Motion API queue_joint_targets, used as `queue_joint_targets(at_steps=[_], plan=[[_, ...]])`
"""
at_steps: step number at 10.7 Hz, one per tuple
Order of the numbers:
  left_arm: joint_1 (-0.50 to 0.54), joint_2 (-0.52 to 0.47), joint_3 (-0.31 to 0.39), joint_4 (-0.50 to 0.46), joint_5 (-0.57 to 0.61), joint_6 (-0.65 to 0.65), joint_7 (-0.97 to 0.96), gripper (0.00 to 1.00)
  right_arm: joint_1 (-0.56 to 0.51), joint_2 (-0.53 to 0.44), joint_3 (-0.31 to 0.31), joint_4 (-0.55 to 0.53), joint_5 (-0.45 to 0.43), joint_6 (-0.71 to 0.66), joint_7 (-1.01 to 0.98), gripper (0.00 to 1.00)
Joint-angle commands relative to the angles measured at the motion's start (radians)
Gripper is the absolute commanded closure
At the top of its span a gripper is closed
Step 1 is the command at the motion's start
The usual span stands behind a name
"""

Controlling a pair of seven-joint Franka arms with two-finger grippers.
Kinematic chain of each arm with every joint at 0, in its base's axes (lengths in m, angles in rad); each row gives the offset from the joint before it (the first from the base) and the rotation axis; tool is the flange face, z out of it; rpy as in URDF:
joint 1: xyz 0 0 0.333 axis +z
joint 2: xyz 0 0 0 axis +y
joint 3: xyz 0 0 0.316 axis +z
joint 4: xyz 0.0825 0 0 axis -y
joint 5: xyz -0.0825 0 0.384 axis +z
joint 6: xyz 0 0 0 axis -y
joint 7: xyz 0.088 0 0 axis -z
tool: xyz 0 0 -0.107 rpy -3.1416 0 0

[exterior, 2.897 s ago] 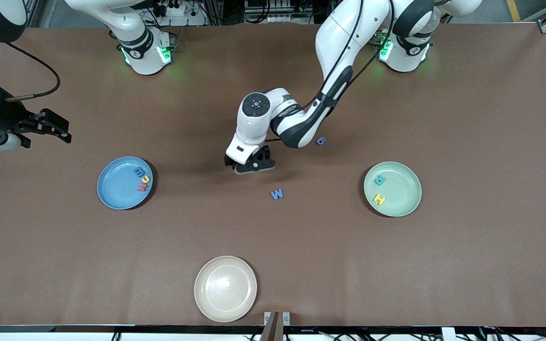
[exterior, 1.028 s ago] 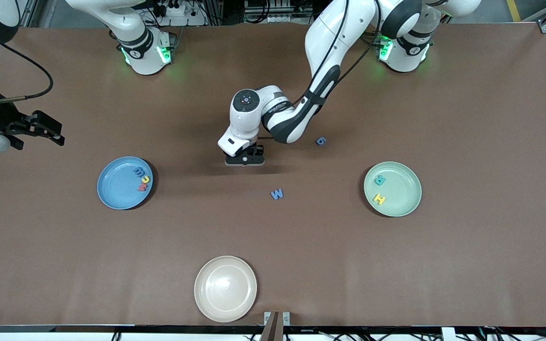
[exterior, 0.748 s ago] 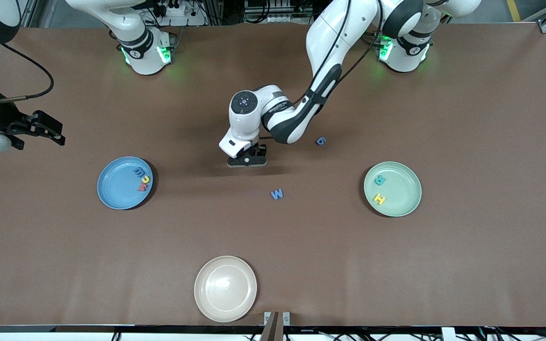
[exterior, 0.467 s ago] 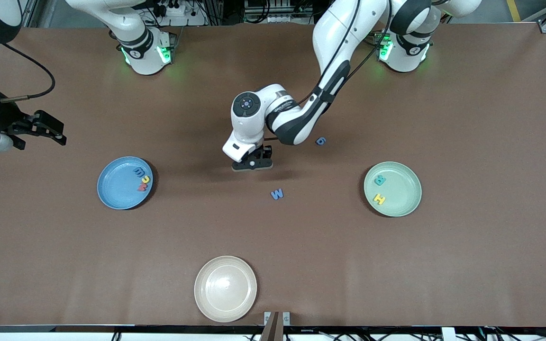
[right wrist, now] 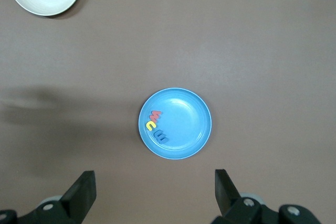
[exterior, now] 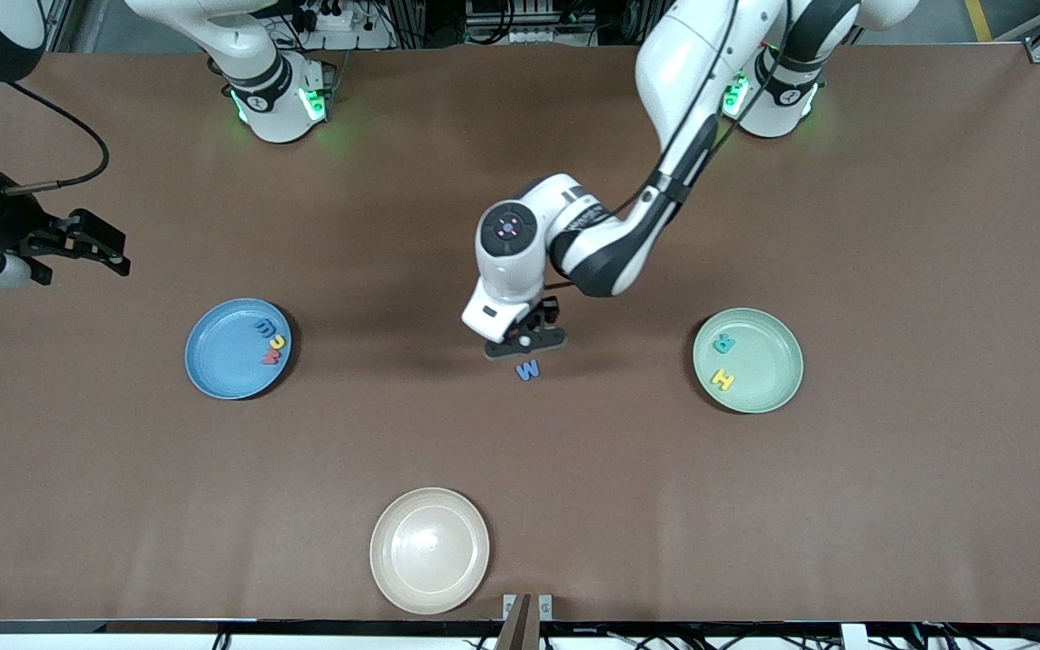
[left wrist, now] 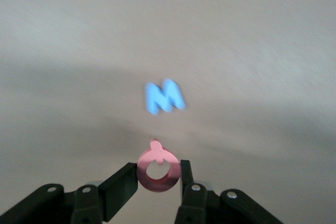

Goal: Sort upper and lower case letters into plates
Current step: 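Carry the pink Q to the green plate and open the left gripper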

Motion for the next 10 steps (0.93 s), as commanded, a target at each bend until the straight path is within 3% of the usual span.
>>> queue_joint_targets(at_steps=[1, 4, 6, 10], plan=[[0.123, -0.088, -0.013, -0.040, -0.043, -0.112, 0.129, 0.91, -0.011, -0.032, 0.009, -0.005, 0.002, -0.012, -0.005, 0.00], [0.323, -0.196, -0.019, -0.162, -0.047, -0.181, 0.344, 0.91, -0.007, -0.035, 0.006, -0.008, 0.003, -0.012, 0.031, 0.00], [0.433, -0.216, -0.017, -0.190, -0.047, -0.183, 0.493, 0.90, -0.007, -0.035, 0.003, -0.008, 0.003, -0.013, 0.044, 0.00], [0.499, -0.190, -0.017, -0.189, -0.045, -0.146, 0.542, 0.90, -0.005, -0.038, 0.003, -0.010, 0.005, -0.024, 0.086, 0.00]])
